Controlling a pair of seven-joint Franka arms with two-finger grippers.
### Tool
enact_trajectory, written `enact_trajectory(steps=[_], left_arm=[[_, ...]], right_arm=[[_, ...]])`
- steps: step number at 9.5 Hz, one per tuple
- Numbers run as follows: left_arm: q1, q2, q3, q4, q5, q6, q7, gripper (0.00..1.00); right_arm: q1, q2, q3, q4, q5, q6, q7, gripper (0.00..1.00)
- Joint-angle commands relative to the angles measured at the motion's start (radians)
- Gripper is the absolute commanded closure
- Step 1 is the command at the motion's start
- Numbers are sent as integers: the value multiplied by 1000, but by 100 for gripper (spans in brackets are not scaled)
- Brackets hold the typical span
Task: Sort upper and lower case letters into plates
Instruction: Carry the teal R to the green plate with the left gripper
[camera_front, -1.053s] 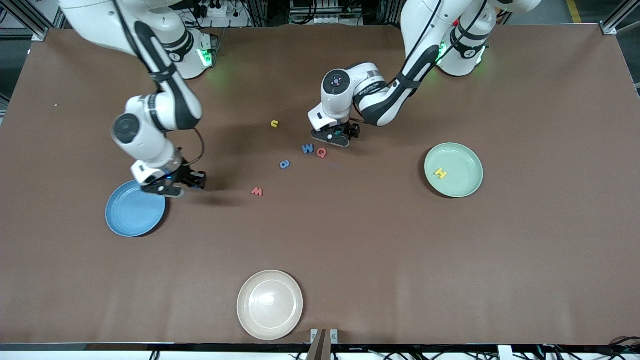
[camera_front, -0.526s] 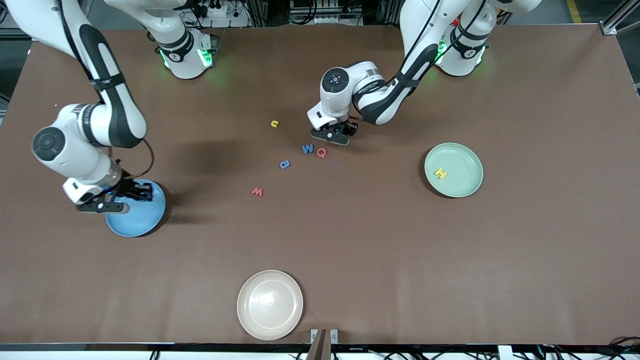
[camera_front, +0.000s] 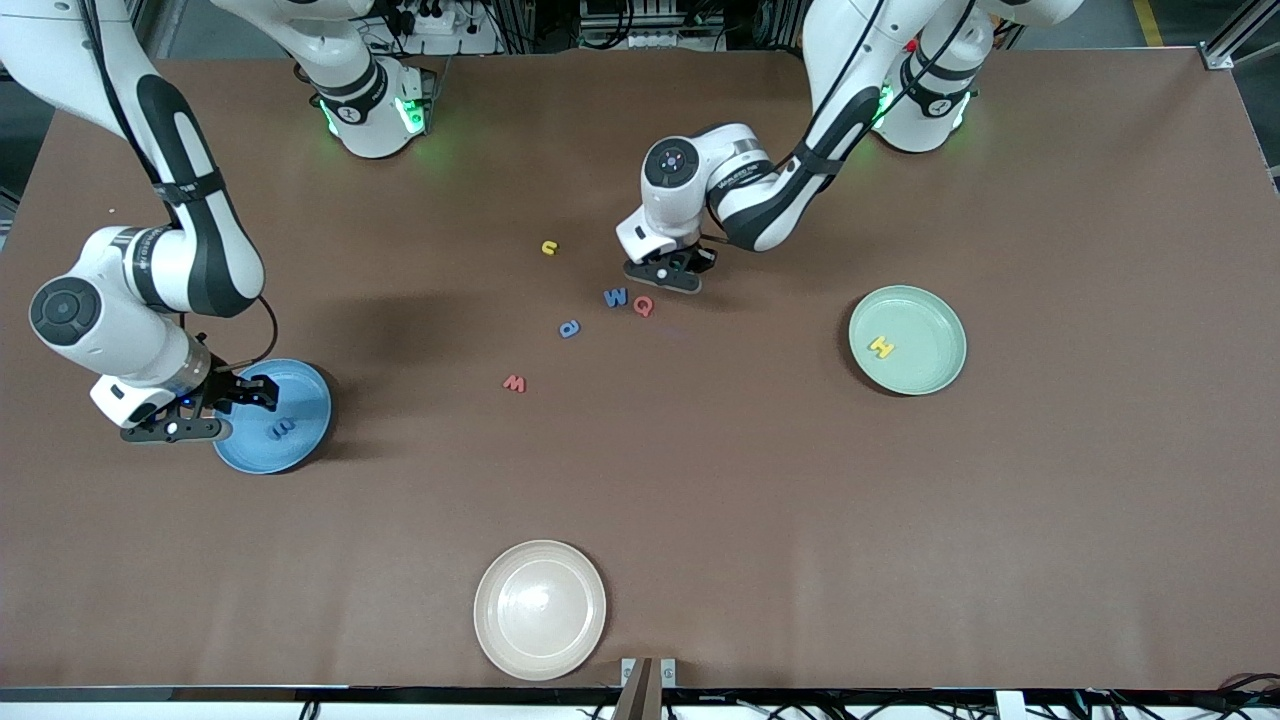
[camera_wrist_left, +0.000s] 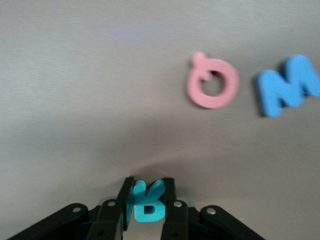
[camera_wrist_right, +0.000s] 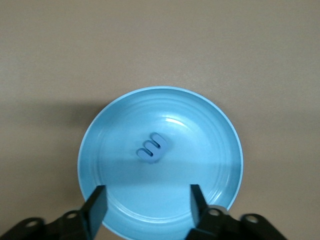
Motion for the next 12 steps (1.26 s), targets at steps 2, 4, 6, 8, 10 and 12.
enact_trajectory(steps=[2,4,6,8,10,12], left_arm=[[169,-122,-14,13,-32,-247,293,100],[304,-163,-13,12,-46,-357,513,100],[439,-171,-11,-2,-44,-371,688,100],[515,-167,-11,-22,-21,-360,742,100],[602,-159,-11,-37,-4,-337,820,93],[620,-157,-11,-41,-6,-337,848,1]], right_arm=[[115,3,13,97,-2,-122,-54,0],[213,7,14,113,11,-120,-46,0],[317,9,11,107,118,-122,-38,0],[478,16,8,107,136,-114,175,0],[648,65,-4,114,138,-79,463,0],[728,81,-4,75,140,-53,604,0]])
